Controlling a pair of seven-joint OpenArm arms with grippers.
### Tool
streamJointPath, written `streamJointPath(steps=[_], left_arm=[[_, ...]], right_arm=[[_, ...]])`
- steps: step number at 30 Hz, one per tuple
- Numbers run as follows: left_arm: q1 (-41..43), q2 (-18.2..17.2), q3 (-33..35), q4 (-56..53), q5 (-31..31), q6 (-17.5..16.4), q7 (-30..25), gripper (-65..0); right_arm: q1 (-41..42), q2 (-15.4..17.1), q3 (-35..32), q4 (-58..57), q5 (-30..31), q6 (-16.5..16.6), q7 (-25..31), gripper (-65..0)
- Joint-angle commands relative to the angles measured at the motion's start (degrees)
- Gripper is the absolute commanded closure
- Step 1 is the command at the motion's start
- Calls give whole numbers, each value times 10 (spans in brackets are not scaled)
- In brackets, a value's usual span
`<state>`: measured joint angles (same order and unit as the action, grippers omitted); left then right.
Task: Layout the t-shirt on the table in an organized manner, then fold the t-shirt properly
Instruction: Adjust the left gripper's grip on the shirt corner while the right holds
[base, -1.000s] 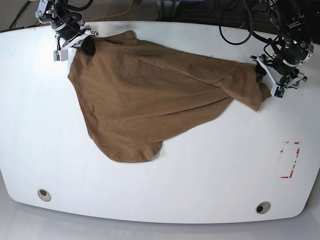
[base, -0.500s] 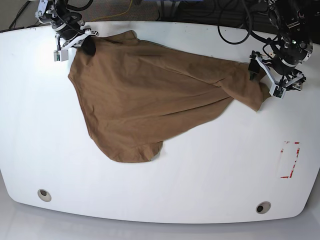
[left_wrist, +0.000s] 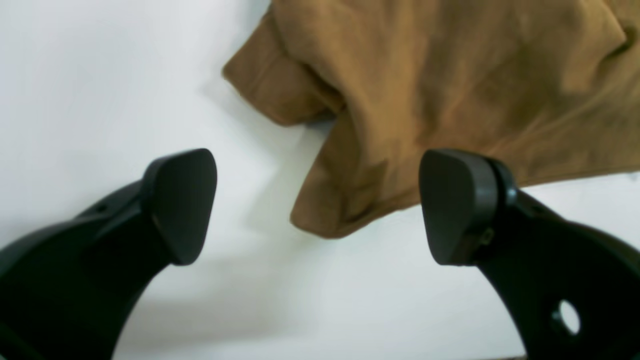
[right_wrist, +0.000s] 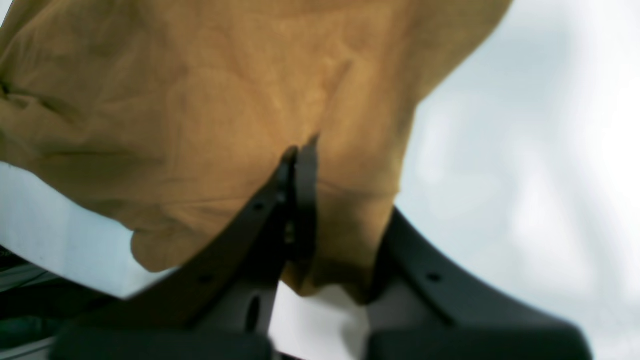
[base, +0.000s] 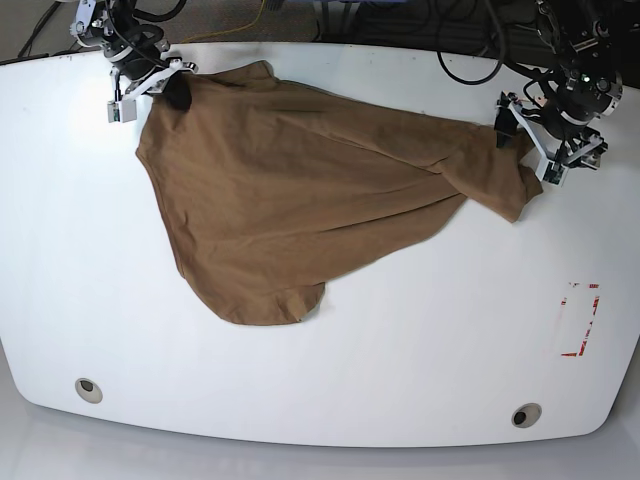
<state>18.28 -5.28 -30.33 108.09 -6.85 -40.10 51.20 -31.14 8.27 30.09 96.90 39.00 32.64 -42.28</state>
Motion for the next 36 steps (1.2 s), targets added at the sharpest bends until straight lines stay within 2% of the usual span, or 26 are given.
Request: streamJointPath(steps=[1, 14, 22, 32, 34, 36], left_arm=[[-2, -6, -2, 7, -4, 1, -8, -606], [-6, -7, 40, -13, -4, 1, -9, -605], [-19, -7, 36, -73, -4, 1, -10, -603], [-19, -7, 36, -77, -4, 1, -11, -602], [-19, -7, 37, -77, -4, 1, -11, -572], [-19, -7, 37, -77, -4, 1, -11, -510]], right_arm=[[-4, 7, 2, 5, 2, 2, 0, -23], [-4, 7, 2, 5, 5, 2, 0, -23], [-5, 7, 2, 5, 5, 2, 0, -23], [-5, 7, 5, 5, 5, 2, 0, -23], [-5, 7, 5, 5, 5, 2, 0, -23], [-5, 7, 5, 5, 5, 2, 0, -23]])
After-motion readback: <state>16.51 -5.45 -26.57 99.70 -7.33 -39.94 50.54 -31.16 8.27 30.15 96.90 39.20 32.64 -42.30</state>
